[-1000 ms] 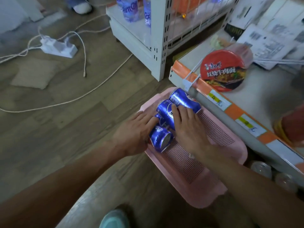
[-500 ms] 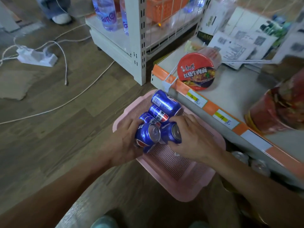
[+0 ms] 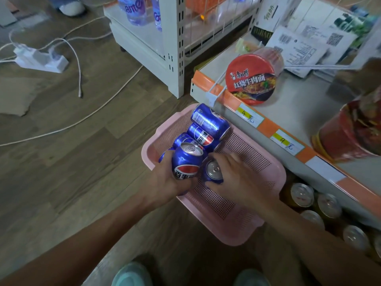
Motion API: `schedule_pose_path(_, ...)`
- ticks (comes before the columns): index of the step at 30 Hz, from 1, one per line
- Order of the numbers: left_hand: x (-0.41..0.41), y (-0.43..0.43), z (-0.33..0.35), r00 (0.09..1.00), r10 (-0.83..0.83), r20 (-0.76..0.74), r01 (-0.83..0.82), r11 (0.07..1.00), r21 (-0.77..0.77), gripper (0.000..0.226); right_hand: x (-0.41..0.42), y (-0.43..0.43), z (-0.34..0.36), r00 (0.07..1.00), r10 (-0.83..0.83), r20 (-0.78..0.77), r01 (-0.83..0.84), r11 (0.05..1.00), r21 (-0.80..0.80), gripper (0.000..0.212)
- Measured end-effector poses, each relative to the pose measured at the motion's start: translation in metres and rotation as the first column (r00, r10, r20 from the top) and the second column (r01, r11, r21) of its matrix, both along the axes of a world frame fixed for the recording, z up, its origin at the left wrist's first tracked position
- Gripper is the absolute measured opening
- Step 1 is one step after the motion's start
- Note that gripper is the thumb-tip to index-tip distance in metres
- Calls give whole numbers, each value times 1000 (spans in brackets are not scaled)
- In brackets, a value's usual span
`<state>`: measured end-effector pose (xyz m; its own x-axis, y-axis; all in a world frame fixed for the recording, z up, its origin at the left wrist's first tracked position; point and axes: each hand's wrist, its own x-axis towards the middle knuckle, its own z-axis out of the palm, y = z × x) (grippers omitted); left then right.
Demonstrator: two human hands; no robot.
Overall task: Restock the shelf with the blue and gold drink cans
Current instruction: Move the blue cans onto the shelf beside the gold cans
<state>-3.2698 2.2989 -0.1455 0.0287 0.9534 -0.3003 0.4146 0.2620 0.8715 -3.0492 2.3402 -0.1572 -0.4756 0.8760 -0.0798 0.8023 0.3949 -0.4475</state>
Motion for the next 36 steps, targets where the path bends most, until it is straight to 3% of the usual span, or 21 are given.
schedule_pose_path(3,2,0,-1,996,31,82,-28,999,-41,79,-4,-5,-12,985,-120,-127,95,977,-190,89)
schedule_pose_path(7,4,0,-5,983,75,167,-60,994,-96,84,2,-11,-23,901,-320,-293,200,906,-373,87)
schedule_pose_path(13,7,4,-6,953,148,266,-108,981,-159,75,-2,-11,-22,775,-470,-423,223,829,-513,65)
schedule_pose_path(22,7,11,3,880,260,398,-182,958,-224,64,-6,3,20,594,-609,-526,103,706,-701,30)
schedule_pose_path(24,8,11,4,865,273,422,-176,951,-255,60,-10,4,20,516,-671,-532,97,663,-742,28)
schedule_pose_path(26,7,12,2,849,278,449,-158,945,-285,71,-14,4,19,469,-709,-526,74,626,-777,28)
schedule_pose_path(29,6,16,-2,823,303,480,-160,935,-315,82,-17,4,8,402,-762,-508,-29,544,-839,60)
schedule_pose_path(32,6,18,3,827,308,471,-184,939,-291,73,-17,1,5,357,-819,-450,-119,438,-891,83)
schedule_pose_path(34,8,17,12,832,321,453,-200,934,-295,70,-15,-4,12,295,-871,-392,-149,364,-920,77)
schedule_pose_path(36,12,12,27,830,324,454,-192,930,-313,68,-10,-14,31,246,-909,-337,-158,306,-939,56)
